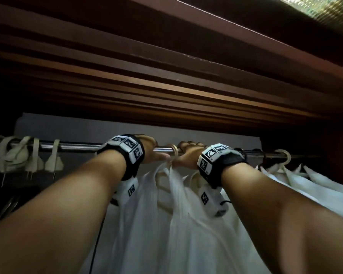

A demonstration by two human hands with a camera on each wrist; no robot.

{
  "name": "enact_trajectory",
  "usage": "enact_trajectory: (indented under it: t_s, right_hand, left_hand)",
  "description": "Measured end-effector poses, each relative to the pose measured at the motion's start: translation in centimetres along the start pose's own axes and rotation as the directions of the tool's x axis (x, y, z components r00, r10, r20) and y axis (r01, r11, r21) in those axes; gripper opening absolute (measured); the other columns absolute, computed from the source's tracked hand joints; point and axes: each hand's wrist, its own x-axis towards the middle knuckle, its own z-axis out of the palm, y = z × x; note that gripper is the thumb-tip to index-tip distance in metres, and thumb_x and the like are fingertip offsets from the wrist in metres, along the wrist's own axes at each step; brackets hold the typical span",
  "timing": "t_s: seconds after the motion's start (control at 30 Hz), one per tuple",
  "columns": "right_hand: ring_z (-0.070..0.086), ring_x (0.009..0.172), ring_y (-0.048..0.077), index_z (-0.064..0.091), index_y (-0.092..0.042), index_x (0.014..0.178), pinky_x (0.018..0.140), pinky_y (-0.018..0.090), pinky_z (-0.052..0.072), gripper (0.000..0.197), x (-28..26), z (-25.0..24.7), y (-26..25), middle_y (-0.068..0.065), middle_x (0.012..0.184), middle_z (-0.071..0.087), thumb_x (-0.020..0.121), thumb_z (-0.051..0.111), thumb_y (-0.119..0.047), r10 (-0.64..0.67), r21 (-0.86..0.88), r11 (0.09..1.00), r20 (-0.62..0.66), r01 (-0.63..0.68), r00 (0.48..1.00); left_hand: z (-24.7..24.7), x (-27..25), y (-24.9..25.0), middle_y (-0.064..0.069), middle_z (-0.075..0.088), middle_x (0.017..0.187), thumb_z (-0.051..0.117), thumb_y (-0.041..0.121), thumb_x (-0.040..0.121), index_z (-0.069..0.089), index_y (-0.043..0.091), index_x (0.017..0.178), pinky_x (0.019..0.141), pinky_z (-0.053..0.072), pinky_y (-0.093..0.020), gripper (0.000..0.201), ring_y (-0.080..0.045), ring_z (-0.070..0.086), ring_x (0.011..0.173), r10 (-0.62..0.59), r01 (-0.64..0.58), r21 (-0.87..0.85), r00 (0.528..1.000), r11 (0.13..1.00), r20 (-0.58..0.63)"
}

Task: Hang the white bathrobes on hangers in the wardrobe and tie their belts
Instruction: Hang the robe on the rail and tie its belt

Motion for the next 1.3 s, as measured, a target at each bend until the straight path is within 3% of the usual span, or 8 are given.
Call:
enact_trajectory:
  t_s: [0.37,0.57,0.73,0.9,0.97,1.03,1.1,1.3]
  right_hand:
    - [0.034,0.134,0.025,0.031,-0.044,0.139,0.105,0.044,0.029,0.093,-1.3,-0.4,0.4,-0.003,0.141,0.040,0.060,0.062,-0.081,0.000,0.018,1.000,0.081,-0.001,0.997]
    - [0.044,0.122,0.024,0.025,-0.042,0.141,0.100,0.037,0.034,0.093,-1.6,0.0,1.0,-0.002,0.127,0.045,0.065,0.075,-0.063,-0.108,-0.108,0.988,0.033,0.111,0.994]
    - [0.039,0.131,0.029,0.013,-0.049,0.136,0.108,0.058,0.026,0.109,-1.9,0.8,1.5,-0.003,0.138,0.040,0.047,0.068,-0.078,-0.146,-0.133,0.981,-0.037,0.140,0.989]
    - [0.018,0.144,0.034,-0.007,-0.041,0.147,0.112,0.066,0.015,0.137,-3.6,0.8,3.5,0.005,0.157,0.014,0.044,0.081,-0.065,-0.200,-0.234,0.951,0.036,0.203,0.979]
    - [0.015,0.146,0.033,0.007,-0.034,0.152,0.114,0.058,0.014,0.116,-4.9,1.0,4.4,0.008,0.161,0.001,0.064,0.079,-0.057,-0.180,-0.306,0.928,0.137,0.214,0.974]
    - [0.036,0.138,0.029,0.037,-0.024,0.144,0.110,0.047,0.030,0.064,-7.0,2.0,4.7,0.010,0.156,0.025,0.088,0.060,-0.045,-0.220,-0.217,0.941,0.193,0.261,0.956]
    - [0.051,0.125,0.030,0.051,-0.015,0.133,0.100,0.041,0.041,0.038,-8.8,3.7,4.7,0.011,0.139,0.051,0.098,0.048,-0.028,-0.244,-0.135,0.956,0.133,0.262,0.961]
    - [0.059,0.102,0.032,0.039,-0.027,0.132,0.080,0.038,0.043,0.036,-10.8,7.7,5.7,0.009,0.117,0.059,0.097,0.037,-0.021,-0.121,0.062,0.990,-0.112,0.129,0.986]
  left_hand:
    - [0.9,0.0,0.2,0.008,0.060,0.077,0.051,0.083,0.065,0.053,0.028,0.081,0.067,0.049,-0.030,0.057,-0.013,0.059,0.072,-0.011,0.026,0.130,0.993,0.991,-0.116]
    - [0.8,-1.9,1.2,0.009,0.058,0.077,0.062,0.068,0.068,0.046,0.029,0.082,0.065,0.045,-0.030,0.045,-0.017,0.058,0.071,-0.091,0.127,0.161,0.973,0.979,-0.212]
    - [0.9,-2.6,2.0,0.005,0.061,0.095,0.061,0.066,0.071,0.043,0.031,0.090,0.083,0.042,-0.038,0.044,-0.022,0.058,0.088,-0.125,0.175,0.192,0.961,0.966,-0.248]
    - [2.0,-3.3,2.9,-0.002,0.051,0.122,0.063,0.073,0.062,0.044,0.026,0.119,0.097,0.034,-0.041,0.077,-0.027,0.047,0.114,-0.198,0.249,0.201,0.949,0.947,-0.245]
    - [2.6,-3.6,2.9,-0.004,0.046,0.126,0.062,0.076,0.060,0.040,0.025,0.125,0.101,0.031,-0.041,0.086,-0.027,0.044,0.117,-0.198,0.262,0.224,0.941,0.939,-0.275]
    - [3.3,-3.8,2.7,-0.006,0.043,0.128,0.057,0.078,0.060,0.035,0.023,0.130,0.104,0.028,-0.042,0.092,-0.028,0.042,0.119,-0.197,0.271,0.227,0.933,0.935,-0.301]
    - [3.7,-4.1,2.7,-0.007,0.041,0.130,0.053,0.079,0.064,0.032,0.021,0.132,0.107,0.025,-0.043,0.092,-0.029,0.040,0.121,-0.212,0.284,0.194,0.923,0.939,-0.322]
    - [5.2,-5.5,3.7,-0.009,0.041,0.136,0.056,0.066,0.073,0.035,0.018,0.135,0.115,0.012,-0.045,0.082,-0.031,0.034,0.128,-0.227,0.289,0.056,0.844,0.956,-0.486]
